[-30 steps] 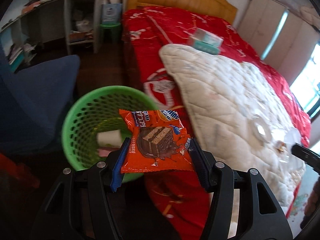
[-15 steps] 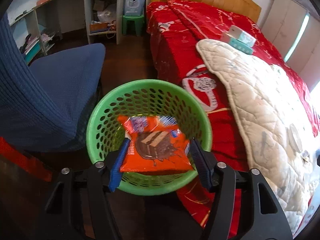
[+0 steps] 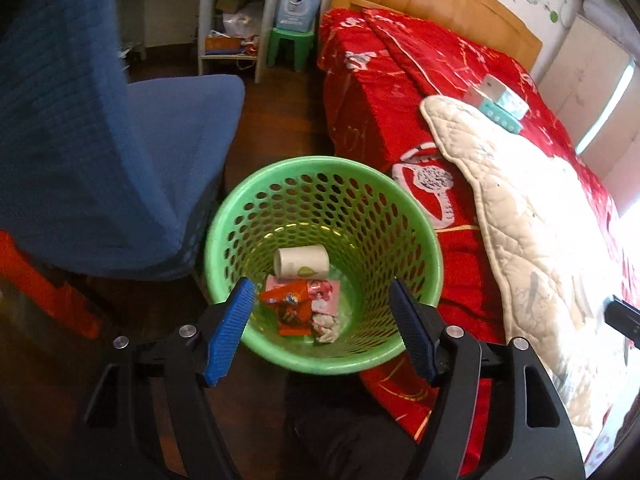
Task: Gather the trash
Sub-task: 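Carry both items to the green basket and open the left gripper over it, then open the right gripper over the green basket to drop the plastic tray, then move the right gripper back to the bed and grasp the clear dome lid, then grasp the white round plastic lid with the left gripper while the right holds the dome lid, then carry both lids to the green basket and open the left gripper over it, then open the right gripper over the green basket to drop the dome lid, then move both grippers back over the bed toward the remaining items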
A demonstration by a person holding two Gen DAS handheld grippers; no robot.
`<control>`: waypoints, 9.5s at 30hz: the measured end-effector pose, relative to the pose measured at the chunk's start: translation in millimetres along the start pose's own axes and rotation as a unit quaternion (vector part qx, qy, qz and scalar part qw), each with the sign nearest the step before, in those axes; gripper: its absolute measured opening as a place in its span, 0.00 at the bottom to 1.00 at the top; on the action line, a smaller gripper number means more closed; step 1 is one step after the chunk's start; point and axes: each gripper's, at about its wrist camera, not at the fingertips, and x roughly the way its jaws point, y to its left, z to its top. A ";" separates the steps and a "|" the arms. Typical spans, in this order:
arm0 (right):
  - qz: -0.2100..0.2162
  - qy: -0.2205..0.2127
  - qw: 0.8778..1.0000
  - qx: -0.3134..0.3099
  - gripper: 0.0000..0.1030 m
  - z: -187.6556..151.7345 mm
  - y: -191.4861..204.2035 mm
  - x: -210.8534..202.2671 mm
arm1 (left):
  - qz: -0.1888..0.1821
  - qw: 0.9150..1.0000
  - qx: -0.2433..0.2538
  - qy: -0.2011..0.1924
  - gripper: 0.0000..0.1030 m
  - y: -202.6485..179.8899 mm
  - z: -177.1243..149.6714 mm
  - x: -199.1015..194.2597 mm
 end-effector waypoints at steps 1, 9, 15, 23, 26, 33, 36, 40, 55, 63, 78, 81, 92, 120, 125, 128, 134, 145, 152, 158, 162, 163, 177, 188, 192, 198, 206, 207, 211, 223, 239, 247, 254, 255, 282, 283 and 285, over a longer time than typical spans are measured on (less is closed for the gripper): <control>0.002 0.001 1.000 -0.004 0.55 2.1 3.7 3.2 | 0.001 1.000 -0.003 -0.002 0.67 2.7 -0.7 -2.3; 0.017 0.019 0.999 -0.029 0.55 19.8 39.7 37.7 | 0.026 0.999 -0.015 -0.024 0.68 25.5 -11.6 -27.6; 0.036 0.033 0.998 -0.040 0.55 35.5 70.8 68.9 | 0.030 0.999 -0.030 -0.024 0.68 42.7 -18.6 -33.1; 0.044 0.040 0.997 -0.050 0.56 47.3 101.3 99.7 | 0.029 0.998 -0.050 -0.020 0.68 58.3 -25.3 -28.9; 0.053 0.032 0.997 -0.049 0.71 49.8 107.4 105.6 | 0.027 0.998 -0.054 -0.016 0.68 60.8 -29.1 -27.0; 0.064 0.024 0.997 -0.044 0.74 43.9 107.1 100.2 | 0.027 0.998 -0.054 -0.013 0.68 59.4 -34.0 -26.6; 0.060 0.018 0.997 -0.046 0.74 37.8 97.7 88.1 | 0.025 0.998 -0.052 -0.014 0.68 55.4 -33.0 -27.4; 0.035 0.003 0.998 -0.052 0.79 26.7 79.2 64.6 | 0.021 0.999 -0.042 -0.019 0.68 44.1 -31.8 -31.3; -0.072 -0.044 0.996 0.019 0.83 -13.8 -45.7 -23.9 | -0.010 1.000 0.010 -0.015 0.68 -14.3 -34.7 -37.0; -0.123 -0.067 0.987 0.080 0.83 -40.1 -126.0 -74.8 | -0.018 0.999 0.026 -0.009 0.68 -34.9 -34.8 -35.9; -0.167 -0.040 0.970 0.171 0.72 -115.4 -209.1 -91.0 | -0.039 0.997 0.064 0.001 0.68 -76.4 -38.7 -33.7; -0.158 -0.033 0.971 0.177 0.69 -120.7 -210.1 -82.8 | -0.044 0.996 0.077 0.001 0.68 -87.9 -39.1 -35.1; -0.148 -0.022 0.971 0.188 0.53 -129.1 -214.2 -69.1 | -0.083 0.987 0.135 0.002 0.68 -149.7 -40.3 -37.9; -0.143 -0.069 0.962 0.220 0.53 -148.7 -237.0 -120.2 | -0.183 0.932 0.312 0.034 0.77 -326.1 -73.0 -15.6; -0.140 -0.074 0.962 0.224 0.53 -149.1 -239.6 -124.0 | -0.171 0.920 0.350 0.037 0.87 -350.2 -76.9 2.7; -0.138 -0.075 0.962 0.225 0.53 -149.0 -240.8 -124.4 | -0.162 0.915 0.366 0.042 0.87 -359.4 -77.3 14.3; -0.138 -0.074 0.962 0.224 0.53 -148.9 -241.0 -124.3 | -0.158 0.914 0.371 0.055 0.89 -371.8 -70.1 35.3; -0.132 -0.071 0.964 0.221 0.53 -142.3 -241.2 -117.6 | -0.145 0.908 0.388 0.066 0.89 -381.8 -73.0 58.8; -0.130 -0.070 0.965 0.218 0.53 -139.8 -239.2 -115.0 | -0.150 0.909 0.383 0.075 0.89 -383.5 -72.0 67.7; -0.130 -0.070 0.965 0.215 0.53 -138.3 -236.8 -114.4 | -0.164 0.910 0.373 0.077 0.87 -382.4 -70.2 69.3; -0.129 -0.072 0.966 0.214 0.53 -137.9 -235.1 -115.3 | -0.168 0.911 0.369 0.071 0.86 -380.3 -70.2 67.3; -0.129 -0.072 0.966 0.214 0.53 -137.5 -234.5 -115.7 | -0.168 0.912 0.368 0.068 0.86 -379.5 -70.3 65.8; -0.120 -0.081 0.971 0.189 0.53 -124.3 -208.5 -119.6 | -0.174 0.929 0.326 0.023 0.86 -331.0 -52.3 23.2; -0.096 -0.082 0.981 0.150 0.53 -96.6 -171.7 -105.4 | -0.143 0.952 0.268 -0.019 0.86 -254.1 -27.3 -10.8; -0.085 -0.080 0.984 0.135 0.53 -85.6 -157.1 -97.1 | -0.113 0.962 0.248 -0.037 0.86 -218.7 -18.7 -20.0; -0.069 -0.073 0.989 0.108 0.53 -67.6 -131.5 -82.7 | -0.079 0.975 0.200 -0.050 0.86 -163.9 -3.6 -24.2; -0.052 -0.064 0.994 0.073 0.53 -47.8 -94.8 -65.3 | -0.033 0.989 0.138 -0.042 0.86 -97.9 11.9 -6.5; -0.050 -0.062 0.994 0.070 0.53 -45.9 -91.4 -63.0 | -0.029 0.990 0.134 -0.040 0.86 -93.2 13.2 -3.2; -0.044 -0.055 0.996 0.059 0.53 -39.9 -77.9 -53.1 | -0.010 0.993 0.112 -0.025 0.86 -69.6 16.9 13.6; -0.031 -0.036 0.998 0.031 0.53 -27.0 -48.6 -29.3 | 0.001 0.997 0.073 0.011 0.89 -34.5 18.1 43.2; 0.005 -0.024 0.999 -0.023 0.53 -2.5 6.3 0.1 | 0.000 0.999 0.036 -0.039 0.89 5.4 -6.9 -25.0; 0.034 -0.002 0.998 -0.050 0.53 13.5 46.1 35.6 | 0.013 0.998 0.019 -0.051 0.89 30.1 -16.9 -45.8; 0.052 0.019 0.997 -0.056 0.53 24.7 74.2 68.6 | 0.026 0.998 0.010 -0.063 0.89 45.5 -24.2 -59.8; 0.055 0.022 0.997 -0.056 0.53 26.3 77.8 72.8 | 0.026 0.998 0.007 -0.063 0.89 47.8 -25.4 -60.5; 0.051 -0.005 0.997 -0.058 0.80 26.0 81.3 70.3 | 0.009 0.998 0.002 -0.058 0.89 38.6 -33.8 -64.2; 0.045 -0.009 0.997 -0.056 0.80 23.9 75.5 65.0 | 0.007 0.998 0.004 -0.058 0.89 35.6 -34.1 -64.3; 0.033 -0.016 0.998 -0.051 0.82 19.9 62.0 54.1 | 0.003 0.998 0.010 -0.057 0.89 28.1 -34.5 -64.5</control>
